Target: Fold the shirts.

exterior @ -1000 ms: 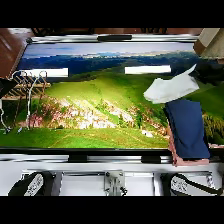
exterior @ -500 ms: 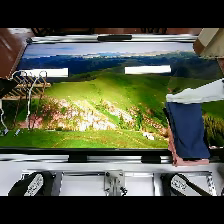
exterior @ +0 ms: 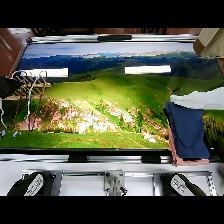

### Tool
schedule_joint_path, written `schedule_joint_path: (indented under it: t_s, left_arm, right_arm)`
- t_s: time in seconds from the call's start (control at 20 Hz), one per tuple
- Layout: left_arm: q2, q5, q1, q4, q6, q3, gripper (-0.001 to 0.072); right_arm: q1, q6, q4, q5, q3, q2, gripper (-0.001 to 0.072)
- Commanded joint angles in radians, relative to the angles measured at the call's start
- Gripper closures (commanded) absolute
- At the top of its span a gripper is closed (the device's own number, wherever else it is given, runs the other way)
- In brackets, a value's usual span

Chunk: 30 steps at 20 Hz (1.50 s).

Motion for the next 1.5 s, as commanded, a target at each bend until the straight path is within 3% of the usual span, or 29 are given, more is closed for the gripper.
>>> schedule_joint_path:
  t_s: [0.0,0.25,0.85,0.95,1.0,1.15,1.25,1.35,1.45]
  left_arm:
    - [-0.002,0.002,-0.005,0.0,0.039,0.0,0.0672]
    - [-0.014,0.002,-0.004,0.0,0.055,0.0,0.0672]
    - [-0.034,0.0,-0.005,0.001,0.081,0.0,0.0672]
    - [-0.043,0.0,-0.005,0.001,0.081,0.0,0.0672]
    - [-0.048,0.0,-0.005,0.001,0.081,0.0,0.0672]
    - [-0.06,0.0,-0.005,0.001,0.104,0.0,0.0672]
    - [-0.068,0.0,-0.01,0.019,0.122,0.0,0.0673]
    - [-0.078,0.001,-0.049,0.108,0.108,0.0,0.0674]
    - [-0.098,-0.001,-0.147,0.291,0.025,0.009,0.0675]
  right_arm:
    - [0.0,-0.001,-0.021,0.174,0.0,0.081,0.0643]
    - [0.0,-0.001,-0.185,0.327,-0.078,0.139,0.0642]
    - [0.0,-0.003,-0.23,0.263,-0.525,0.176,0.0613]
    - [0.0,-0.102,-0.229,0.289,-0.529,0.176,0.0094]
    - [0.0,-0.15,-0.253,0.319,-0.528,0.176,0.0087]
    - [0.0,-0.159,-0.466,0.353,-0.461,0.176,0.0087]
    - [0.002,-0.198,-0.489,0.288,-0.327,0.176,0.0087]
    - [0.002,-0.189,-0.358,0.154,-0.163,0.176,0.0087]
    - [0.032,-0.132,-0.134,-0.009,-0.041,0.177,0.0088]
